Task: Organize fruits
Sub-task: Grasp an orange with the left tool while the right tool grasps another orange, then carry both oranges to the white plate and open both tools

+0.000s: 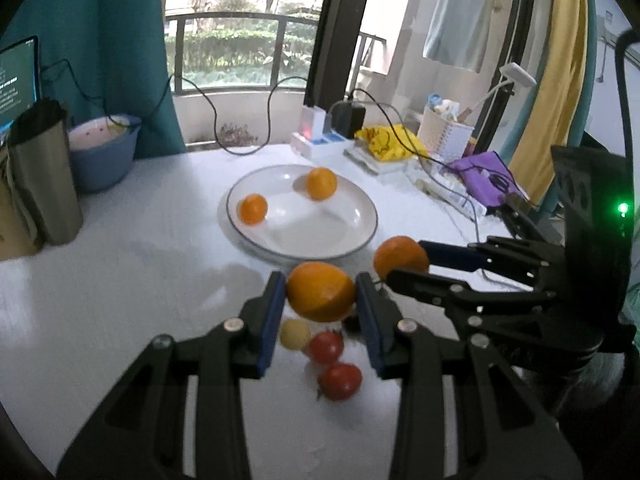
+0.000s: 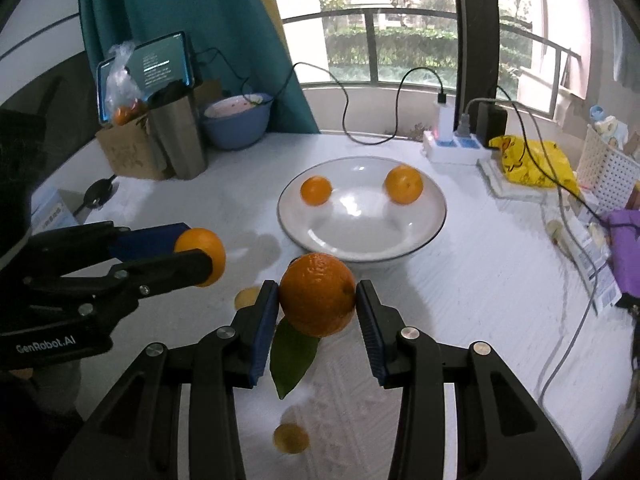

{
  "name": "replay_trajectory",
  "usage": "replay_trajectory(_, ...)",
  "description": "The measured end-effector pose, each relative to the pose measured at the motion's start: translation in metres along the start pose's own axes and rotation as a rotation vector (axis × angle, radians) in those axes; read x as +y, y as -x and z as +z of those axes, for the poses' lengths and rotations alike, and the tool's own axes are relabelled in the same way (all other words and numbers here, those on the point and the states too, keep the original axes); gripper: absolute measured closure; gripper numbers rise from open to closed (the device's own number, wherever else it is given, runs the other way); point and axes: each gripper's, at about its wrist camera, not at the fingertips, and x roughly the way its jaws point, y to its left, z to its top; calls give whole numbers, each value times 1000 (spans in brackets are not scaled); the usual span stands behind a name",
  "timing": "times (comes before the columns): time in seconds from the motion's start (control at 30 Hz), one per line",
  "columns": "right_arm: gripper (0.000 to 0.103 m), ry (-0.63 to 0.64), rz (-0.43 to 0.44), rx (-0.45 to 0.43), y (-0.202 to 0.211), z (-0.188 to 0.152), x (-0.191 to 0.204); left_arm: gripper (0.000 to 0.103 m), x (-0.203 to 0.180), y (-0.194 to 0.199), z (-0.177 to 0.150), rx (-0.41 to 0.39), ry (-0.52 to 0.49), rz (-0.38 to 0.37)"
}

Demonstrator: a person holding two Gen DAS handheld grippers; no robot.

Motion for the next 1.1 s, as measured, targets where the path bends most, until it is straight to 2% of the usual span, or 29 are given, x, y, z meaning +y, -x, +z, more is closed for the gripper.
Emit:
replay_trajectory(0.27,61,-14,-6,-23,-5,18,-23,66,1,-23,21,-10,-20,13)
replay_trajectory(0.57,61,-16,-10,-14,-29,37,-44,66,5,-52,41,-17,-37,24)
replay_trajectory(1.1,61,-36,-27,28,-82,54,-70,66,23,-107,51,23,-36,54)
